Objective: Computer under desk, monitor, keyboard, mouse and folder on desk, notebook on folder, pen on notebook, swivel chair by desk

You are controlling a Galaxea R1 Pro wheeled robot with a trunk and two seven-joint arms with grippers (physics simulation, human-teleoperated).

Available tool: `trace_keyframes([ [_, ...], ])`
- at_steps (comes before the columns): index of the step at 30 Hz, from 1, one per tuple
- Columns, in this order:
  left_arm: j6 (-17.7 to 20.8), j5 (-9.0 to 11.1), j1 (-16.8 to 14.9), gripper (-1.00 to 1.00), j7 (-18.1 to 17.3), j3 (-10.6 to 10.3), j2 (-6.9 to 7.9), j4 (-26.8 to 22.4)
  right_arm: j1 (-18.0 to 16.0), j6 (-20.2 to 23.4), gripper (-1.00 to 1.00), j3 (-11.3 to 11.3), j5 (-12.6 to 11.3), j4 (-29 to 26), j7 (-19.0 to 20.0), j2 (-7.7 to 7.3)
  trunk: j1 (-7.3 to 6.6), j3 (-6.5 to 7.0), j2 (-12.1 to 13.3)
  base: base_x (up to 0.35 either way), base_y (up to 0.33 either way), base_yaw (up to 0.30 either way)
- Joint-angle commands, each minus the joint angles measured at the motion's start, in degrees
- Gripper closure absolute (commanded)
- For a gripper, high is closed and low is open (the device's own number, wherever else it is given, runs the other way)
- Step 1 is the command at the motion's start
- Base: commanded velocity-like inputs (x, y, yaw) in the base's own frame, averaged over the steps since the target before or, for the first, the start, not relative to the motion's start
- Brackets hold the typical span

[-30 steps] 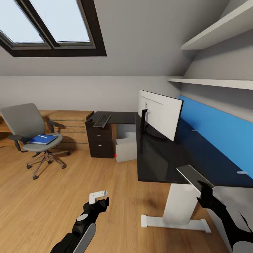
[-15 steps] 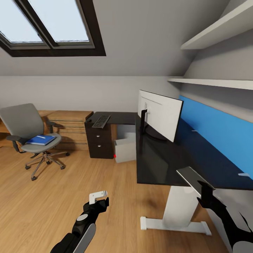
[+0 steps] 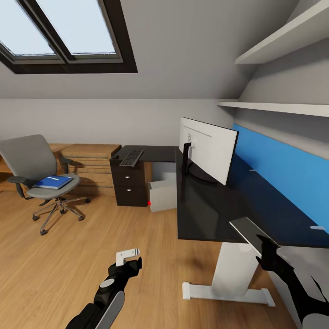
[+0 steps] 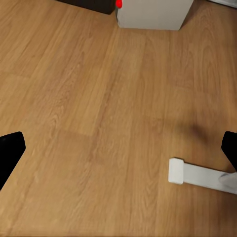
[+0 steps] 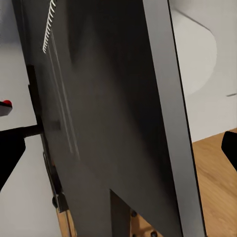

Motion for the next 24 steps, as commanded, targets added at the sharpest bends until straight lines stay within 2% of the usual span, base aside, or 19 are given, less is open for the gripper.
trace_keyframes([
  [1, 0.1, 0.4, -0.1, -1.0, 0.5, -0.2, 0.05, 0.0, 0.0, 0.3, 1.0, -0.2, -0.3, 0.0, -0.2, 0.02, 0.0, -0.06, 0.0, 0.0, 0.0, 0.0],
  [19, 0.1, 0.3, -0.1, -1.0, 0.5, -0.2, -0.08, 0.6, -0.1, 0.3, 1.0, -0.2, -0.3, -0.1, -0.2, 0.1, 0.0, -0.06, 0.0, 0.0, 0.0, 0.0],
  [24, 0.1, 0.3, -0.1, -1.0, 0.6, -0.2, -0.09, 0.6, 0.0, 0.3, 1.0, -0.2, -0.3, -2.6, 0.2, 0.44, -1.1, 0.84, 2.0, 0.0, 0.0, 0.0],
])
